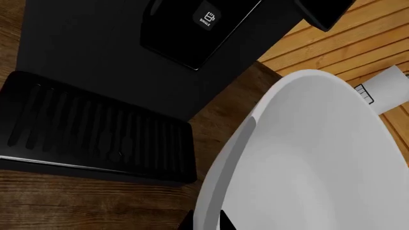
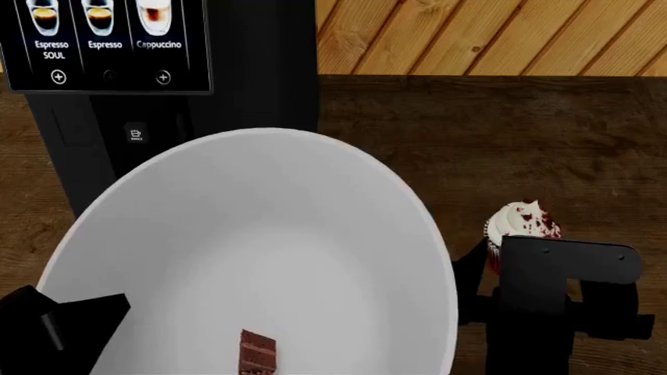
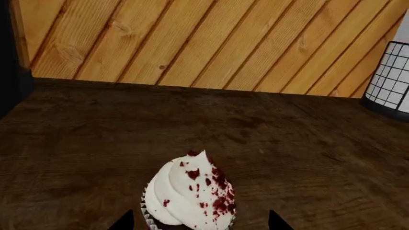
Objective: Pick up the bowl with cake and place it on the tray. Pick up the cupcake and place it on the tray.
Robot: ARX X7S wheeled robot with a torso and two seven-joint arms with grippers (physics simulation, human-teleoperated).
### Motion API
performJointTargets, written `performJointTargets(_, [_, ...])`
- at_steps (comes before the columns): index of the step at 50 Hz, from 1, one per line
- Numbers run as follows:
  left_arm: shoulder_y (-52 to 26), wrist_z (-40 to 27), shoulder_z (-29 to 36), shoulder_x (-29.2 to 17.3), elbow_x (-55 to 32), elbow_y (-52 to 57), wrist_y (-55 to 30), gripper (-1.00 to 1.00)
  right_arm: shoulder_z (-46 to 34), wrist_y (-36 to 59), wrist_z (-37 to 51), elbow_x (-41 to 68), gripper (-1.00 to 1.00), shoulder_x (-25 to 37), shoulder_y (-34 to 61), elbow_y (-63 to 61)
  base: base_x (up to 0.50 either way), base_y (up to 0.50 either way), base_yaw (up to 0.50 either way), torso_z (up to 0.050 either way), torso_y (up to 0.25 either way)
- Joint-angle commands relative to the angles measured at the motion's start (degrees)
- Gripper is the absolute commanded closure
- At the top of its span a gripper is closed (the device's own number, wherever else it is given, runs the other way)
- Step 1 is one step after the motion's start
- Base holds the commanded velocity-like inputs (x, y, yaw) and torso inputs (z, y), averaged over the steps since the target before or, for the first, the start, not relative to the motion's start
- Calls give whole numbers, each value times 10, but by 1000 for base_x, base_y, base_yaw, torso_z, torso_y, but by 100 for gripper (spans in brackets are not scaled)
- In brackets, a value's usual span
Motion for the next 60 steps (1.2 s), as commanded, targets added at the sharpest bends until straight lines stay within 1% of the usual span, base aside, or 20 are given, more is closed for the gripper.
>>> performJointTargets(1, [-11,-17,-1,3,-10,9,17,100,-2,-3,-19,-1,-100,-13,14,39,0,0,0,0,0])
performJointTargets(24, [-15,-27,3,3,-13,24,31,100,-11,-24,-56,-17,-100,-48,39,127,0,0,0,0,0])
performJointTargets(37, [-13,-30,4,2,-15,31,38,100,-12,-29,-65,-20,-100,-57,46,156,0,0,0,1,0])
performJointTargets(44, [-12,-31,3,-1,-17,35,41,100,-14,-42,-77,-28,-100,-74,56,201,0,0,0,0,0])
performJointTargets(59, [-8,-32,5,-1,-14,41,48,100,-15,-45,-87,-29,-100,-80,62,221,0,0,0,0,1])
performJointTargets(60, [-8,-32,5,-1,-14,41,48,100,-15,-44,-87,-29,100,-80,62,220,0,0,0,0,0])
